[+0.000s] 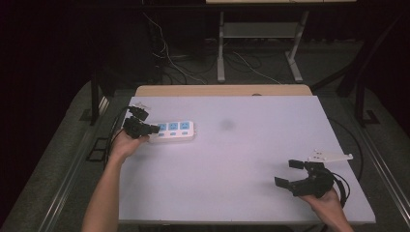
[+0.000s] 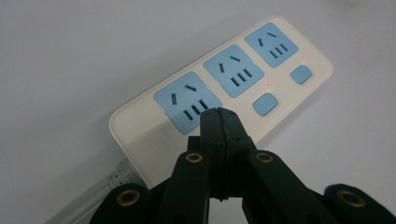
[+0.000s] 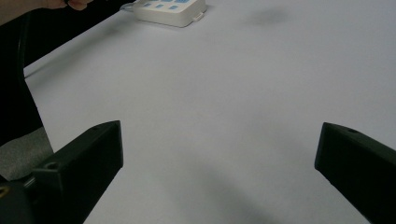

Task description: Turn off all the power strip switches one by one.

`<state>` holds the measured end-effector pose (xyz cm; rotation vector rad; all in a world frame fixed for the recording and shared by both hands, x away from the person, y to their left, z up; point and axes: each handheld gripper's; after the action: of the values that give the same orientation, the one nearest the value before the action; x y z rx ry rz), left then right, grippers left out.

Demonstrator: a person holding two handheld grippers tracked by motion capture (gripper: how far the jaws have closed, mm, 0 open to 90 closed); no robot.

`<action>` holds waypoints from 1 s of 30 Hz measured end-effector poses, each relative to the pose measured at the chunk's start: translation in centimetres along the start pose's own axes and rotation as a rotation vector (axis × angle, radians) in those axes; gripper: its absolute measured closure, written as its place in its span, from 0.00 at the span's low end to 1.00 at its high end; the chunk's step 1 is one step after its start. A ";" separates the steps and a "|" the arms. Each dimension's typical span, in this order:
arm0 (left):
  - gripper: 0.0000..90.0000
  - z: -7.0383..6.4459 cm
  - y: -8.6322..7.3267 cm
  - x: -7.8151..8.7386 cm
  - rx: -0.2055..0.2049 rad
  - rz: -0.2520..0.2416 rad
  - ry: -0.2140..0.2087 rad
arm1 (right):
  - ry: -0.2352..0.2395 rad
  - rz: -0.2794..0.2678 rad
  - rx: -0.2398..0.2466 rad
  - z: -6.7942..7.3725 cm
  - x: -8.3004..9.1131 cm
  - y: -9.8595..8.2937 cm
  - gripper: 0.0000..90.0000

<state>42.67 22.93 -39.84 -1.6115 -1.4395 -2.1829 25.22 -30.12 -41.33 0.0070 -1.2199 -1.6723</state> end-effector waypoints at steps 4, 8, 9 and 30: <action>0.99 0.1 -0.2 -0.4 0.007 -0.004 -0.004 | -0.001 0.001 0.000 0.0 0.0 0.0 0.01; 0.99 0.0 -0.3 -0.7 0.014 -0.005 -0.008 | -0.001 0.001 -0.002 0.0 0.0 0.0 0.01; 0.99 0.0 -0.3 -0.8 0.010 -0.001 -0.013 | -0.001 0.001 -0.002 0.0 0.0 0.0 0.01; 0.99 -0.4 0.1 -1.3 -0.009 0.020 -0.015 | -0.003 0.012 0.003 0.0 -0.1 -0.1 0.01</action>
<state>43.04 22.05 -40.79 -1.6418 -1.4136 -2.1743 25.22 -30.02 -41.47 -0.0013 -1.2225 -1.6607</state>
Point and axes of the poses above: each handheld gripper's, and its own axes: x roughly backward along the jaws, y roughly out of its top, z roughly to its left, and after that the axes turned 13 degrees about -x, right-handed
